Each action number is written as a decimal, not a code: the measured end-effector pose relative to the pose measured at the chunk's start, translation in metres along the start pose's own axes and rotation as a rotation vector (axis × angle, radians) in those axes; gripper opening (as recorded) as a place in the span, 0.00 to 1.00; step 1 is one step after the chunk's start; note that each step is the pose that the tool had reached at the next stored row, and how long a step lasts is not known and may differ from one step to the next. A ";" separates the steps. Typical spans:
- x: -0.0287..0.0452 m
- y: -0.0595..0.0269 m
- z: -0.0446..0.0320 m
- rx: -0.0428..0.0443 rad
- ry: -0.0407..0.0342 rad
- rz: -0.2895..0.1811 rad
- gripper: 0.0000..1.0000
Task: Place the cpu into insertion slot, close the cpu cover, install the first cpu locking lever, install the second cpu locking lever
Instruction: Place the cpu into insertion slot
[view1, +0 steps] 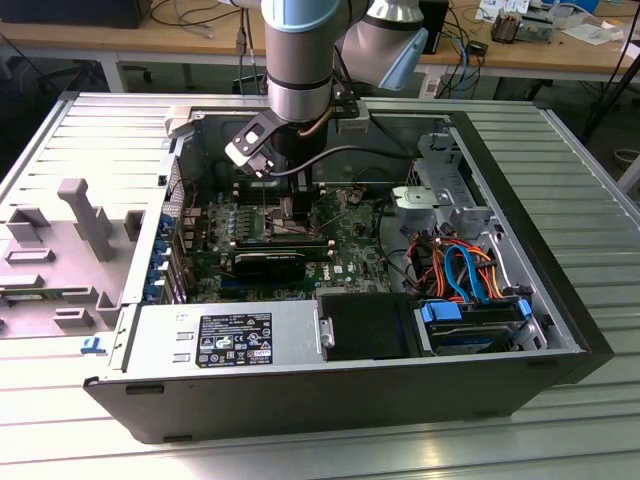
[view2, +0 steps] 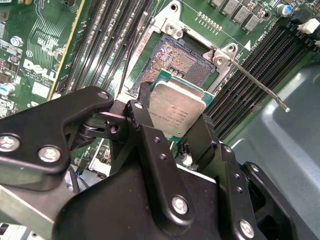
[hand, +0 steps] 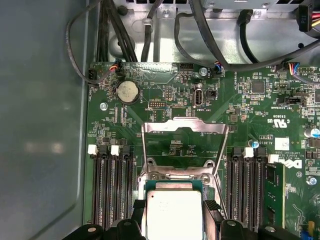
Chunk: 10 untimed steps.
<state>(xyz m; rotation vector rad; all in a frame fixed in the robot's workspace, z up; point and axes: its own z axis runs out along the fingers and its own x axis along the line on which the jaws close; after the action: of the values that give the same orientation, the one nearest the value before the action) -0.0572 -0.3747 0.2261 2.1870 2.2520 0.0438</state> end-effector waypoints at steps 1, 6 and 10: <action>0.0000 0.0000 0.0000 0.0000 0.0000 0.001 0.54; 0.0000 0.0000 0.0002 -0.0002 -0.0002 0.011 0.54; 0.0000 0.0000 0.0003 -0.0003 -0.0003 0.017 0.54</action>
<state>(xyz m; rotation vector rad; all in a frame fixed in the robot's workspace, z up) -0.0572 -0.3747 0.2258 2.2059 2.2333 0.0438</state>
